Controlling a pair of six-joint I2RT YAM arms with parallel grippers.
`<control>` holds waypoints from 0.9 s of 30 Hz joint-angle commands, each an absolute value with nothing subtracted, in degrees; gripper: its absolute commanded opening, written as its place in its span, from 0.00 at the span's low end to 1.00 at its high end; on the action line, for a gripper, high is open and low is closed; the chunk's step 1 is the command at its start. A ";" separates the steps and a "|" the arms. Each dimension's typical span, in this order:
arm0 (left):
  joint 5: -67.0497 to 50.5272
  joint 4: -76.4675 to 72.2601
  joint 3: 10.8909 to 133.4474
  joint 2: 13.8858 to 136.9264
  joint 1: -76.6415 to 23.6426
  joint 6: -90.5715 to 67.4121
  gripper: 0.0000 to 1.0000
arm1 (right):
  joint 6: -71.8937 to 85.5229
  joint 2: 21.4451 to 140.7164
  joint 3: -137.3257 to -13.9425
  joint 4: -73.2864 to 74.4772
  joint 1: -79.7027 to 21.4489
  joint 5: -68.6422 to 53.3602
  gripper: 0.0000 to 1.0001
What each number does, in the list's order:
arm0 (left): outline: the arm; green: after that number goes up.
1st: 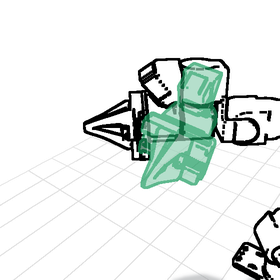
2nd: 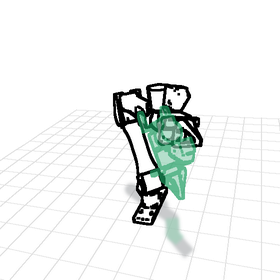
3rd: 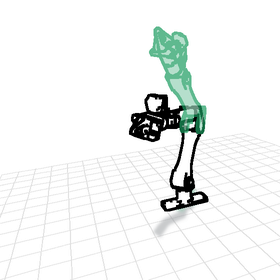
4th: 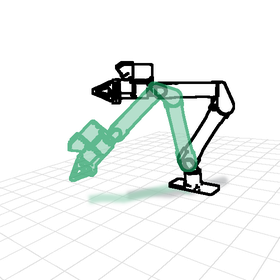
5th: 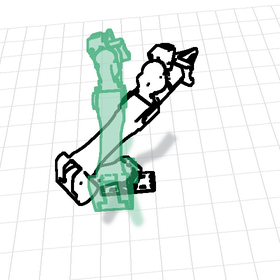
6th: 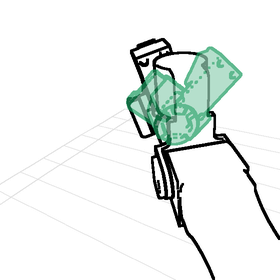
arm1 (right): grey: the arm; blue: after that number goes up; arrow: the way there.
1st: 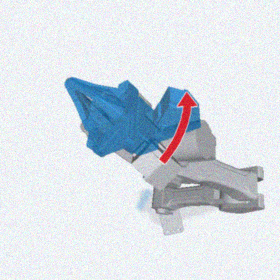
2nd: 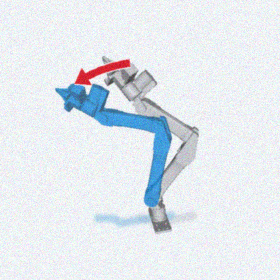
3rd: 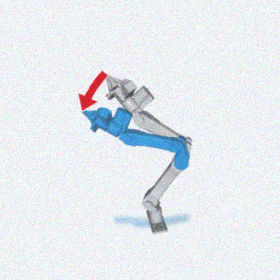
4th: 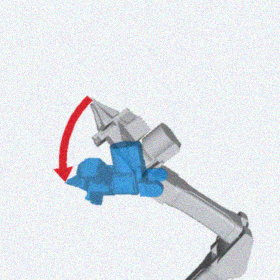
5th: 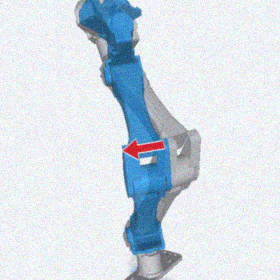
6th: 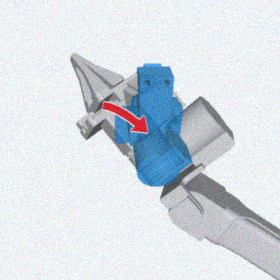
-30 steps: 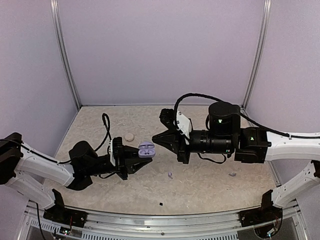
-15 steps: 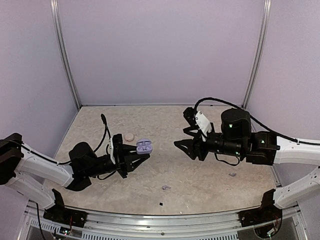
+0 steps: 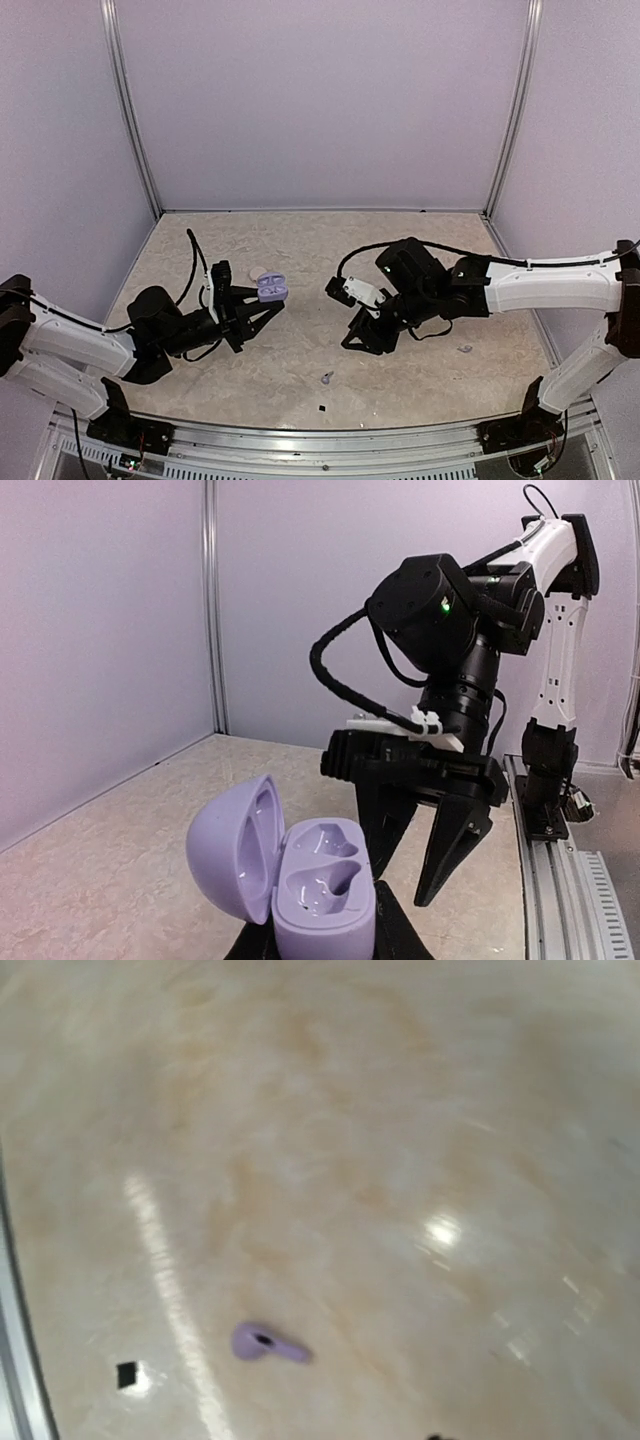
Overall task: Insert the wireless bluetooth earbuds into the charging case
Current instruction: Move the left earbud to the center of the board.
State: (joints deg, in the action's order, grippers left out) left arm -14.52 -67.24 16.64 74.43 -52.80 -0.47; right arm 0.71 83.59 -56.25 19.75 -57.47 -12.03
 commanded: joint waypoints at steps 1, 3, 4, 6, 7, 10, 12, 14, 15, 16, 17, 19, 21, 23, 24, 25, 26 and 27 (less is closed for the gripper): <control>-11.29 -64.91 15.35 70.50 -51.46 -3.46 0.03 | -11.09 90.01 -62.97 22.48 -59.41 -17.36 0.45; -10.16 -63.49 15.09 69.25 -51.21 -3.62 0.03 | -13.71 94.90 -66.57 23.82 -60.31 -17.95 0.43; -9.71 -63.11 14.86 68.79 -51.05 -3.79 0.03 | -14.73 96.17 -67.44 24.54 -60.87 -17.47 0.43; -9.12 -63.61 13.96 67.67 -50.62 -4.44 0.03 | -17.19 99.92 -68.43 25.13 -62.40 -14.56 0.44; -9.05 -64.04 13.51 66.99 -50.32 -4.81 0.03 | -18.22 101.34 -68.53 25.36 -62.89 -13.22 0.44; -9.17 -63.54 13.25 65.61 -49.77 -4.69 0.03 | -19.81 103.54 -68.46 25.26 -63.59 -12.92 0.47; -9.28 -62.52 13.39 65.12 -49.68 -4.17 0.03 | -20.05 103.87 -68.10 24.50 -63.92 -13.75 0.48; -9.29 -62.36 13.24 64.71 -49.47 -4.09 0.03 | -20.39 104.56 -68.59 24.74 -64.13 -13.78 0.49; -9.41 -62.59 13.10 64.55 -49.42 -4.16 0.03 | -20.60 105.04 -69.02 24.98 -64.16 -13.80 0.49; -9.36 -62.78 12.98 64.45 -49.38 -4.22 0.03 | -20.76 105.37 -69.29 25.11 -64.21 -13.79 0.49; -9.37 -62.83 12.93 64.31 -49.39 -4.22 0.03 | -21.07 105.83 -69.46 25.06 -64.29 -13.81 0.50; -9.39 -62.97 12.64 64.10 -49.35 -4.30 0.03 | -21.46 107.06 -69.71 25.25 -64.41 -13.99 0.50; -9.33 -63.10 12.41 63.79 -49.26 -4.26 0.03 | -21.81 108.64 -70.39 26.16 -64.53 -13.48 0.50; -9.31 -63.02 12.31 63.49 -49.26 -4.10 0.03 | -22.26 109.95 -70.93 26.81 -64.76 -12.70 0.49; -9.46 -63.09 12.31 63.30 -49.22 -4.05 0.03 | -22.32 110.41 -71.07 26.93 -64.83 -12.39 0.49; -9.53 -63.10 12.30 63.22 -49.18 -3.98 0.03 | -22.32 110.73 -71.28 26.91 -64.86 -12.31 0.49; -9.52 -63.11 12.30 63.13 -49.14 -3.98 0.03 | -22.26 111.00 -71.48 26.82 -64.86 -12.34 0.48; -9.57 -63.15 12.37 63.15 -49.03 -4.01 0.03 | -22.22 111.28 -71.60 26.72 -64.82 -12.20 0.47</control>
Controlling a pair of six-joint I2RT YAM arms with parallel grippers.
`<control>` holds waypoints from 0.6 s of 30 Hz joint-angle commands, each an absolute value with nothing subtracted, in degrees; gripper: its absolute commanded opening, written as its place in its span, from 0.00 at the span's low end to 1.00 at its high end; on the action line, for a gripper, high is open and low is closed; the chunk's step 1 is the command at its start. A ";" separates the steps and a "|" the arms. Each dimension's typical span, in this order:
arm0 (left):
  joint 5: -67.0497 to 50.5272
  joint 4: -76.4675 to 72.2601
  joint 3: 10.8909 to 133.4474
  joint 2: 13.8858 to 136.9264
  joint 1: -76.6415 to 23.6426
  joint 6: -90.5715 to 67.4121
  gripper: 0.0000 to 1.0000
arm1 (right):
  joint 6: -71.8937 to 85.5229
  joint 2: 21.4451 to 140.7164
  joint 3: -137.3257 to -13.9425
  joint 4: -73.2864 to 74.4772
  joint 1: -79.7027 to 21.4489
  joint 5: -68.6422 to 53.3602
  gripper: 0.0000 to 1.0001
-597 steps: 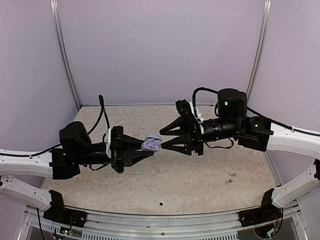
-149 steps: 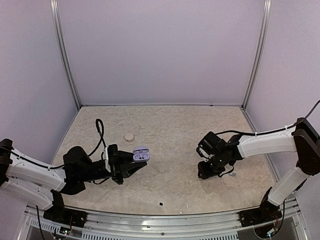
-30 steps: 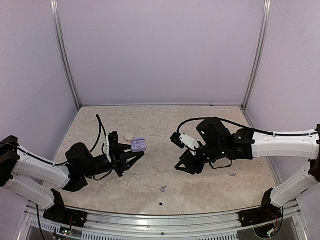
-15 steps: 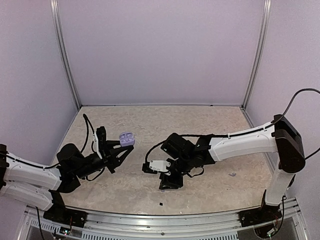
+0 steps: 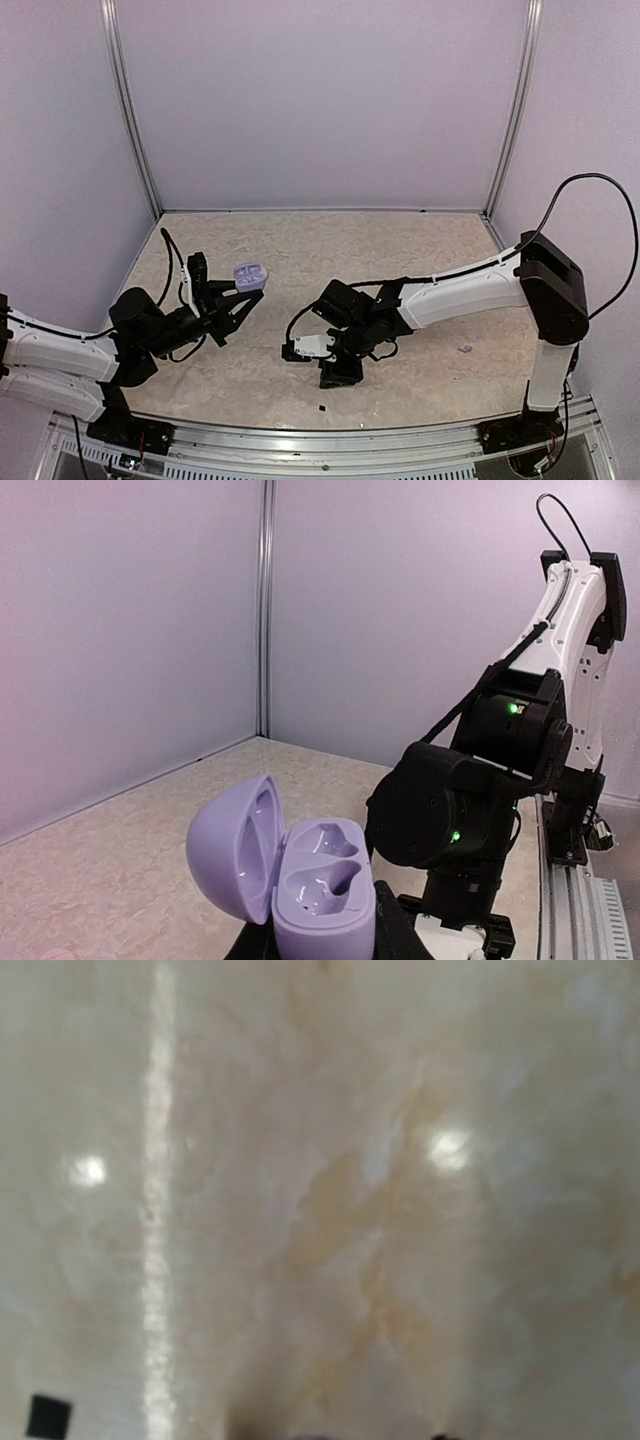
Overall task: Insert the wireless bluetooth earbuds into the charging case
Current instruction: Move the left earbud to the center of the board.
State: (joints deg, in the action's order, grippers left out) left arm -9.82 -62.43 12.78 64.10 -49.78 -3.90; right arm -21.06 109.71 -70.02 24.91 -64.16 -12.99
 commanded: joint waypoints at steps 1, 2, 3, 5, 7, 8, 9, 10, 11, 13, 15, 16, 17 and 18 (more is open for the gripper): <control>-9.66 -63.19 12.39 63.18 -48.98 -3.92 0.03 | -22.16 111.50 -71.78 26.59 -64.86 -11.87 0.47; -9.72 -63.18 12.47 63.19 -48.91 -3.87 0.03 | -22.15 111.79 -72.14 26.67 -64.86 -11.34 0.46; -9.80 -63.18 12.48 63.26 -48.95 -3.79 0.03 | -21.99 112.38 -72.62 26.83 -64.82 -10.50 0.46; -9.81 -63.11 12.56 63.49 -48.95 -3.65 0.03 | -21.19 113.64 -73.50 26.94 -64.79 -8.39 0.44; -9.88 -63.19 12.57 63.46 -48.88 -3.58 0.03 | -20.14 114.87 -74.42 27.13 -64.33 -6.28 0.40; -9.83 -63.15 12.57 63.41 -48.87 -3.59 0.03 | -19.61 115.41 -74.92 27.46 -63.86 -5.99 0.38; -9.76 -63.07 12.57 63.37 -48.87 -3.49 0.03 | -19.19 115.81 -75.31 27.77 -63.50 -5.98 0.36; -9.69 -62.98 12.57 63.30 -48.87 -3.31 0.03 | -18.76 116.07 -75.61 28.08 -63.04 -5.90 0.35; -9.65 -62.86 12.57 63.21 -48.85 -3.27 0.03 | -18.38 116.24 -75.81 28.43 -62.60 -5.89 0.33; -9.50 -62.76 12.57 63.11 -48.76 -3.04 0.03 | -17.53 116.20 -75.80 28.64 -61.72 -5.91 0.31; -9.48 -62.67 12.65 63.19 -48.69 -3.01 0.03 | -16.55 116.04 -75.66 28.92 -61.01 -5.79 0.28; -9.56 -62.67 12.65 63.32 -48.63 -3.03 0.03 | -16.03 115.95 -75.54 29.11 -60.61 -5.81 0.27; -9.50 -62.74 12.66 63.42 -48.61 -3.05 0.03 | -15.47 115.89 -75.44 29.40 -60.19 -5.99 0.27; -9.57 -62.83 12.66 63.49 -48.60 -3.04 0.03 | -14.89 115.82 -75.29 29.84 -59.82 -6.21 0.27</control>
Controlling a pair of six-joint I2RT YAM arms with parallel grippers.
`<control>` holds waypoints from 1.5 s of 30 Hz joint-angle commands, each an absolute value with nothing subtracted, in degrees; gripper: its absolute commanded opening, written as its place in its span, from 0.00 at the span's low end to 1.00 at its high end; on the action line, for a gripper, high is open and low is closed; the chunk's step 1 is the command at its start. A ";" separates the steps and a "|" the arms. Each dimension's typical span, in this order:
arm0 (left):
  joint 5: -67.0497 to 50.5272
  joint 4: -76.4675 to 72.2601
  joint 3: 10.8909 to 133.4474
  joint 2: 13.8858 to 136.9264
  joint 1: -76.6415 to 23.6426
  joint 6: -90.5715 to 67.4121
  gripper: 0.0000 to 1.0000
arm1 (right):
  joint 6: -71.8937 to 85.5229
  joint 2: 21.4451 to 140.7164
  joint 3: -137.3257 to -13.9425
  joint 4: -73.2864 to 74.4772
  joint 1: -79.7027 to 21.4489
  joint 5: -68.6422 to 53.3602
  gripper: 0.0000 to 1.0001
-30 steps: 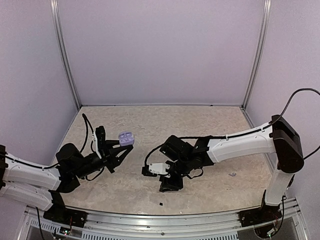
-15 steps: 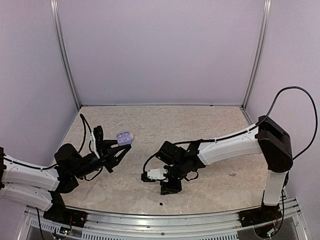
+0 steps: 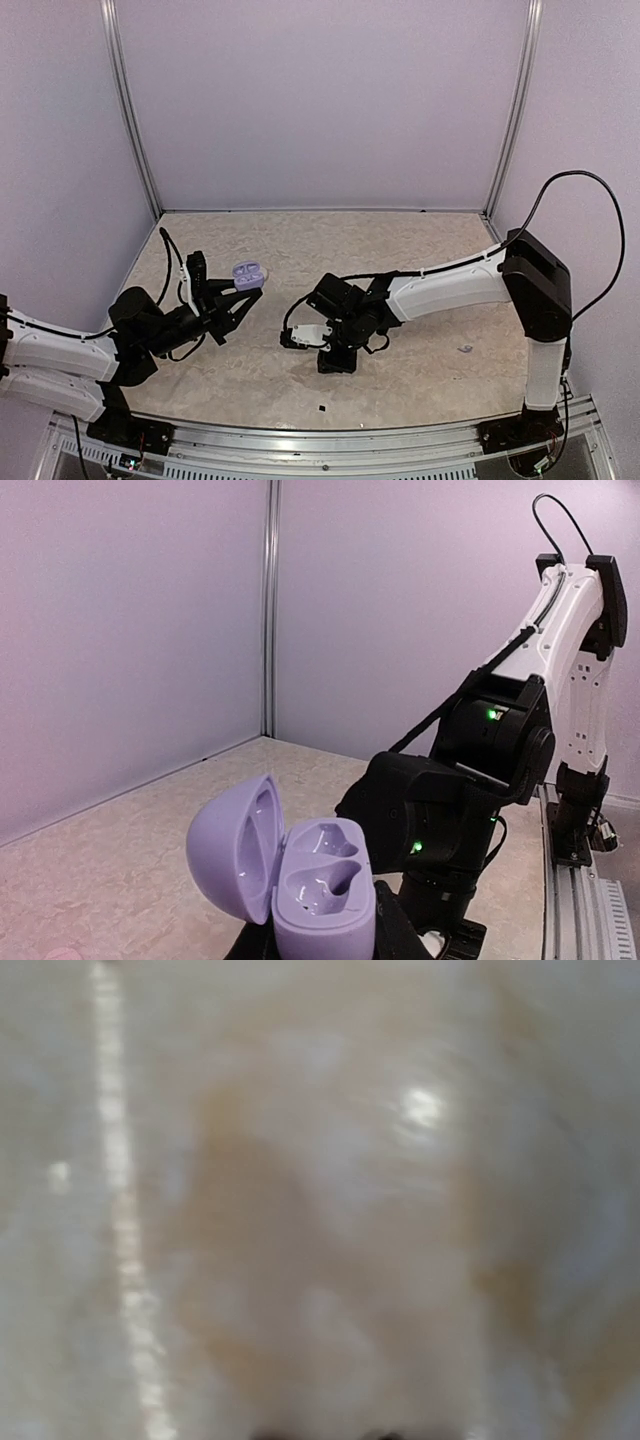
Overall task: Insert the wireless bluetooth earbuds into the charging case
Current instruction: Move the left earbud to the center of the board, then pick up the left earbud from the center of the board.
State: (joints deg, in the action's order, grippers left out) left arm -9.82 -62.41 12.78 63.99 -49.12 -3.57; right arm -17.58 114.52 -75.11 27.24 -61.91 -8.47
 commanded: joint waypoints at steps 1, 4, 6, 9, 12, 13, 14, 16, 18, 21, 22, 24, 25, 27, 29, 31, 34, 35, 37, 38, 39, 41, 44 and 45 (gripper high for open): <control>-9.57 -62.92 12.66 63.51 -48.54 -2.92 0.03 | -14.45 115.65 -74.95 30.26 -59.52 -6.20 0.27; -9.56 -63.01 12.74 63.75 -48.45 -2.99 0.03 | -12.63 115.08 -73.54 31.99 -58.47 -5.68 0.26; -9.56 -63.02 12.74 63.89 -48.43 -3.01 0.03 | -10.83 114.50 -72.70 33.72 -57.81 -5.56 0.25; -9.60 -63.09 12.75 64.13 -48.43 -3.13 0.03 | -6.84 112.81 -70.78 35.96 -57.12 -5.02 0.24; -9.67 -63.51 12.83 64.46 -48.32 -3.09 0.03 | -2.00 111.76 -69.04 38.90 -56.45 -5.04 0.23; -9.81 -63.67 12.91 64.57 -48.26 -3.09 0.03 | -0.50 111.39 -68.42 39.88 -56.19 -4.81 0.23; -9.86 -63.80 12.92 64.80 -48.25 -3.09 0.03 | 1.79 110.97 -67.51 40.72 -56.04 -4.30 0.22; -9.99 -64.27 13.01 65.18 -48.21 -3.24 0.03 | 5.07 109.94 -66.16 42.07 -55.69 -4.17 0.22; -10.38 -64.54 13.04 65.63 -48.15 -3.44 0.03 | 7.41 109.13 -65.71 43.22 -55.54 -4.35 0.22; -10.70 -65.10 13.01 66.28 -48.09 -3.44 0.03 | 8.46 109.30 -67.31 45.62 -55.51 -4.09 0.31; -10.81 -65.31 13.01 66.42 -48.08 -3.45 0.03 | 8.29 109.53 -68.16 46.26 -55.52 -3.80 0.36; -10.98 -65.62 12.96 66.69 -48.00 -3.47 0.03 | 7.69 110.42 -70.16 47.32 -55.49 -2.97 0.41; -11.05 -65.72 12.97 66.66 -47.95 -3.49 0.03 | 7.32 110.94 -71.15 47.99 -55.53 -2.42 0.42; -11.01 -65.66 12.84 66.49 -47.99 -3.52 0.03 | 6.31 112.06 -72.90 49.36 -55.51 -1.49 0.43; -10.74 -65.57 12.52 65.98 -47.92 -3.44 0.03 | 5.02 113.24 -74.30 50.63 -55.57 -0.92 0.40; -10.35 -65.57 12.04 65.38 -47.90 -3.42 0.03 | 4.25 113.83 -74.94 51.35 -55.80 -0.57 0.38; -10.11 -65.56 11.57 64.88 -47.85 -3.43 0.03 | 3.22 114.68 -75.91 51.82 -56.09 -0.69 0.37; -10.09 -65.57 11.52 64.87 -47.82 -3.44 0.03 | 2.95 114.97 -76.45 52.07 -56.29 -0.58 0.36; -10.16 -65.69 11.56 64.93 -47.81 -3.36 0.03 | 2.53 115.70 -77.58 52.44 -56.63 -0.44 0.34; -10.23 -65.80 11.56 65.07 -47.81 -3.37 0.03 | 2.43 116.01 -78.22 52.66 -56.68 -0.48 0.33; -10.35 -65.78 11.60 65.11 -47.81 -3.32 0.03 | 2.37 116.45 -78.79 52.88 -56.79 -0.49 0.33; -10.39 -65.65 11.76 65.21 -47.81 -3.26 0.03 | 2.22 116.98 -79.76 53.26 -57.03 -0.44 0.31; -10.53 -65.69 11.76 65.30 -47.81 -3.30 0.03 | 2.02 117.61 -80.64 53.63 -57.27 -0.61 0.29; -10.58 -65.66 11.71 65.30 -47.81 -3.26 0.03 | 1.90 117.74 -80.85 53.76 -57.43 -0.62 0.29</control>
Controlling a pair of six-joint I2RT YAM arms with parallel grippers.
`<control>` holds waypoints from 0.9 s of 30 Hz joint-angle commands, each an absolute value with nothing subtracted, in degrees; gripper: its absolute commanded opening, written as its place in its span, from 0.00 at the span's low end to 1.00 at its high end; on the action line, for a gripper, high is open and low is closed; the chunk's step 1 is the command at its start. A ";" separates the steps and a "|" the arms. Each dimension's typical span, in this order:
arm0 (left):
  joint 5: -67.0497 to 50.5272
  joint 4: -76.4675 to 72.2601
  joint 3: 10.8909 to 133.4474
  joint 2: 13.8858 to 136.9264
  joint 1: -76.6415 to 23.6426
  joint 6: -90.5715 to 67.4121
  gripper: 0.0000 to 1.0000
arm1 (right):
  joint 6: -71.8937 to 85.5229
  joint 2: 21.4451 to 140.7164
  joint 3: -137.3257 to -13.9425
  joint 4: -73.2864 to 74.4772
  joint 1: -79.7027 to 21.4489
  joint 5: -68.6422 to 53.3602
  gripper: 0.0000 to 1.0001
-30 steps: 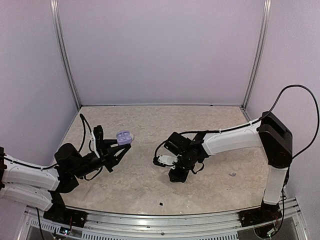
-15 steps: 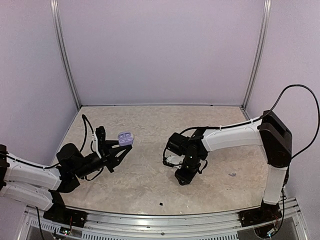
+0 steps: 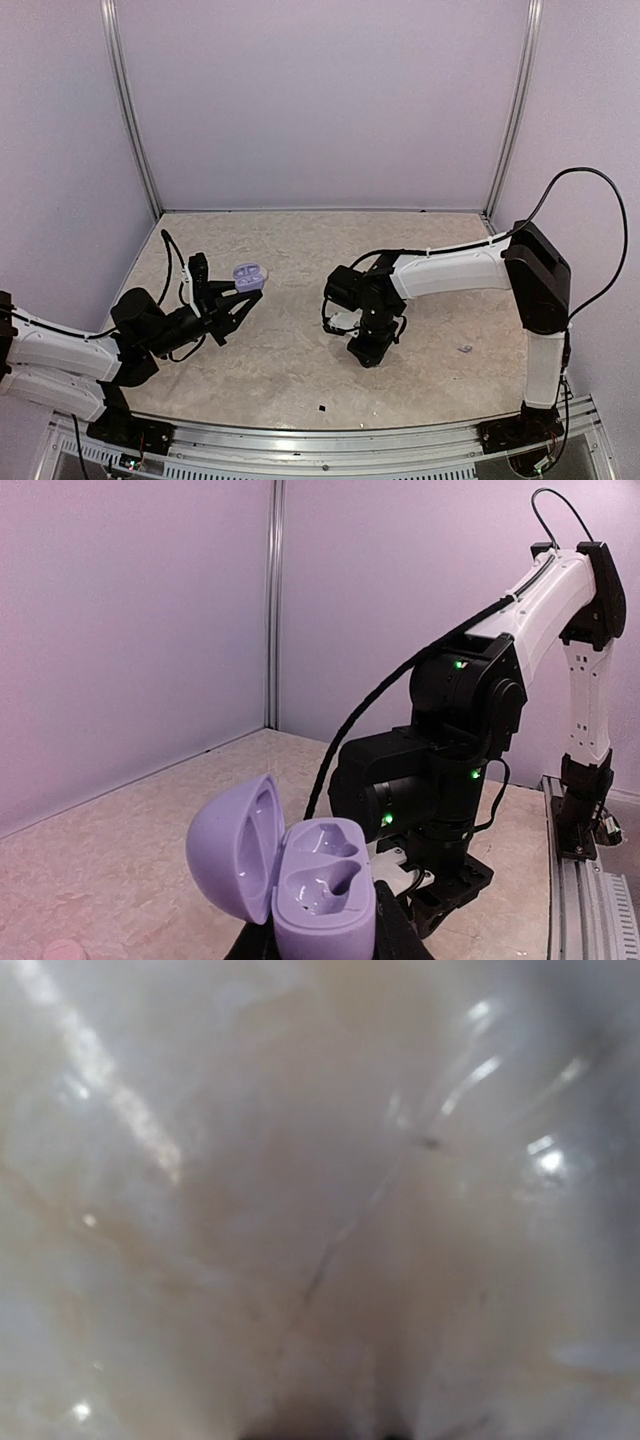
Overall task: Insert the wireless bluetooth earbuds into the charging case
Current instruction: Pick up the left earbud from the center of the board.
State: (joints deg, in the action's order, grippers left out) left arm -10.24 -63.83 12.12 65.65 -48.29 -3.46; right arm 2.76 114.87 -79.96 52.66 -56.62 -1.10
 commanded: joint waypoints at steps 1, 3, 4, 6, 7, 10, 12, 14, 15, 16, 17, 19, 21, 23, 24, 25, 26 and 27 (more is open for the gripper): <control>-10.61 -65.64 11.63 65.30 -47.72 -3.25 0.03 | 1.85 117.93 -81.06 53.85 -57.54 -0.62 0.29; -10.48 -65.78 11.47 65.10 -47.72 -3.32 0.03 | 1.69 118.24 -81.60 54.11 -57.76 -0.69 0.30; -10.53 -65.82 11.43 65.05 -47.72 -3.37 0.03 | 1.61 118.44 -82.03 54.20 -57.94 -0.66 0.30; -10.59 -65.79 11.35 65.04 -47.72 -3.38 0.03 | 1.35 118.88 -82.62 54.49 -58.17 -0.50 0.30; -10.63 -65.83 11.34 65.04 -47.76 -3.38 0.03 | 1.25 119.11 -83.00 54.57 -58.32 -0.45 0.31; -10.47 -65.79 11.34 64.91 -47.72 -3.30 0.03 | 0.91 119.46 -83.69 54.75 -58.46 -0.44 0.30; -10.51 -65.72 11.35 64.80 -47.74 -3.28 0.03 | 0.77 119.55 -84.01 54.65 -58.53 -0.44 0.30; -10.51 -65.74 11.34 64.78 -47.74 -3.25 0.03 | 0.77 119.54 -84.28 54.36 -58.49 -0.44 0.32; -10.48 -65.63 11.34 64.78 -47.70 -3.26 0.03 | 0.77 119.49 -84.48 54.28 -58.51 -0.44 0.33; -10.48 -65.66 11.34 64.71 -47.71 -3.25 0.03 | 0.72 119.43 -84.62 54.28 -58.53 -0.44 0.34; -10.53 -65.69 11.38 64.73 -47.70 -3.32 0.03 | 0.78 119.38 -84.80 54.25 -58.53 -0.44 0.34; -10.60 -65.74 11.38 64.82 -47.72 -3.26 0.03 | 0.85 119.14 -85.15 54.14 -58.53 -0.44 0.34; -10.62 -65.78 11.47 64.91 -47.73 -3.32 0.03 | 0.83 118.85 -85.41 53.93 -58.54 -0.44 0.34; -10.69 -65.81 11.55 65.03 -47.72 -3.26 0.03 | 0.80 118.66 -85.43 53.82 -58.54 -0.44 0.34; -10.72 -65.83 11.53 65.04 -47.72 -3.25 0.03 | 0.75 118.77 -85.39 53.94 -58.54 -0.44 0.33; -10.68 -65.84 11.54 65.08 -47.66 -3.25 0.03 | 0.71 118.97 -85.35 54.12 -58.56 0.67 0.33; -10.65 -65.85 11.52 65.12 -47.72 -3.25 0.03 | 0.62 119.04 -85.46 54.14 -58.53 0.95 0.32; -10.70 -65.91 11.51 65.08 -47.72 -3.26 0.03 | 0.62 119.07 -85.57 54.06 -58.51 1.18 0.32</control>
